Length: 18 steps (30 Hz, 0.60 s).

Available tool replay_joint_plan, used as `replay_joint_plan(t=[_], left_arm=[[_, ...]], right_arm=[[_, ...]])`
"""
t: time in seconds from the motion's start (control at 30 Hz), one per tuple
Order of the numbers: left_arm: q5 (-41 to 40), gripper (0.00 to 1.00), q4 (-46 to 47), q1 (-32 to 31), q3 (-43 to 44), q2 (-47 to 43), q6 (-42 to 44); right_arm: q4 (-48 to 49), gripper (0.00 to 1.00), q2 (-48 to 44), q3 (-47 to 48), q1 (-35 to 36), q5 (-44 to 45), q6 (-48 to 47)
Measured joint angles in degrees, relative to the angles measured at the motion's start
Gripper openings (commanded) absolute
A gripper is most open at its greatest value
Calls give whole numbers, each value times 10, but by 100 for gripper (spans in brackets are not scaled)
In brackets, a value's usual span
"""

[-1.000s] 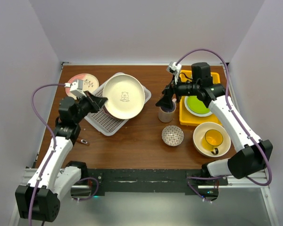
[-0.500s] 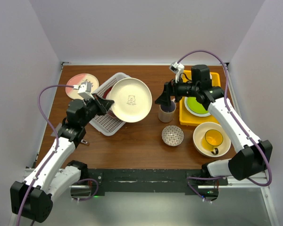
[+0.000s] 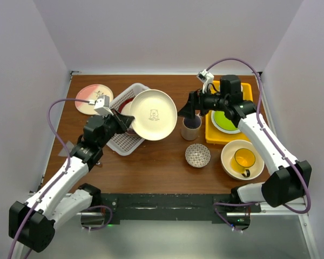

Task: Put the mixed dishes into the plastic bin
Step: Pick up the plate at the center of the board.

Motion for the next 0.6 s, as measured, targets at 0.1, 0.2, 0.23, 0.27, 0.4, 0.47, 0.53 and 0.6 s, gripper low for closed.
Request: replay_joint_plan(t=[0.1,0.2,0.23,0.27,0.4,0.47,0.53,0.6], left_arm=[[-22,0,-2,-9,0,7,-2],[-38,0,-9,-15,1,13,-2],[-44,0,-14,-17,1,14,-2],[-49,0,-17,-19,1,15,-2],[-61,0,-19,-20,1,15,-2],[-65,0,-18,-23,3,17,-2],[-71,0,-18,-30,7,24,-4],[-83,0,-19,-40,14,32,-8]], right_arm=[[-5,98,-4,1,0,18,-7],[-12,98,-8,8,2,20,-13],[-13,98,-9,10,3,20,-15],[-15,98,-10,14,4,21,-18],[-17,98,-15,20,5,16,-24],[-16,98,-15,20,9,15,-24],[-16,98,-15,20,20,16,-23],[-16,98,-14,20,35,28,-23]])
